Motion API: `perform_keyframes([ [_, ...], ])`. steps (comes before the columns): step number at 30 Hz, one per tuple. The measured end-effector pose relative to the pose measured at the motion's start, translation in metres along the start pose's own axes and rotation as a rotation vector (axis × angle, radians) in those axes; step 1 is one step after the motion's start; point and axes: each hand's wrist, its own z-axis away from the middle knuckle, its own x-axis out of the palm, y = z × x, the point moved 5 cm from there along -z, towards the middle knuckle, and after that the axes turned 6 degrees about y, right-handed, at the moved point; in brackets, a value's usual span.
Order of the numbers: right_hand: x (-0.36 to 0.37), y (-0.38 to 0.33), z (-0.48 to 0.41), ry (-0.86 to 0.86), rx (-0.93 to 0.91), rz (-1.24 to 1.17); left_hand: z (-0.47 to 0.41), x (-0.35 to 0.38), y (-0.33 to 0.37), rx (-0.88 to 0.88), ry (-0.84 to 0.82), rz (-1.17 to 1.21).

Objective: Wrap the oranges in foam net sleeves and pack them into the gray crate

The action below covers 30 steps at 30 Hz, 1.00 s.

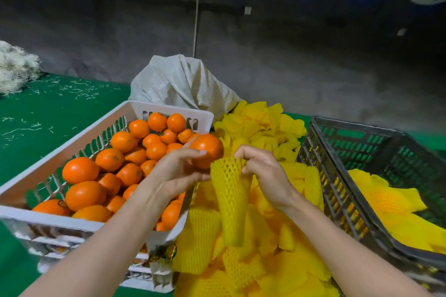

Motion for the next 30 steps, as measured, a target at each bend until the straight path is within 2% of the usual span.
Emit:
perform_keyframes([
  [4, -0.007, 0.004, 0.015, 0.002, 0.033, -0.066, 0.008, 0.032, -0.028, -0.010, 0.060, 0.047],
  [8, -0.017, 0.012, 0.029, 0.045, 0.080, -0.049, 0.010, 0.050, -0.060, -0.051, 0.014, 0.108],
  [11, -0.028, 0.023, 0.035, 0.145, 0.128, -0.063, 0.013, 0.054, -0.078, -0.039, 0.039, 0.175],
  [15, -0.047, 0.038, 0.041, 0.339, 0.165, 0.012, 0.017, 0.054, -0.090, -0.004, 0.111, 0.148],
  [21, -0.075, 0.046, 0.045, 0.512, 0.103, 0.224, 0.023, 0.064, -0.096, -0.007, 0.013, 0.092],
  [25, -0.072, 0.040, 0.049, 0.596, 0.021, 0.281, 0.028, 0.069, -0.096, 0.059, -0.017, -0.117],
  [27, -0.066, 0.036, 0.052, 0.621, -0.018, 0.257, 0.027, 0.072, -0.095, 0.074, 0.007, -0.080],
  [30, -0.059, 0.033, 0.054, 0.701, -0.069, 0.277, 0.028, 0.079, -0.095, -0.001, -0.040, 0.100],
])
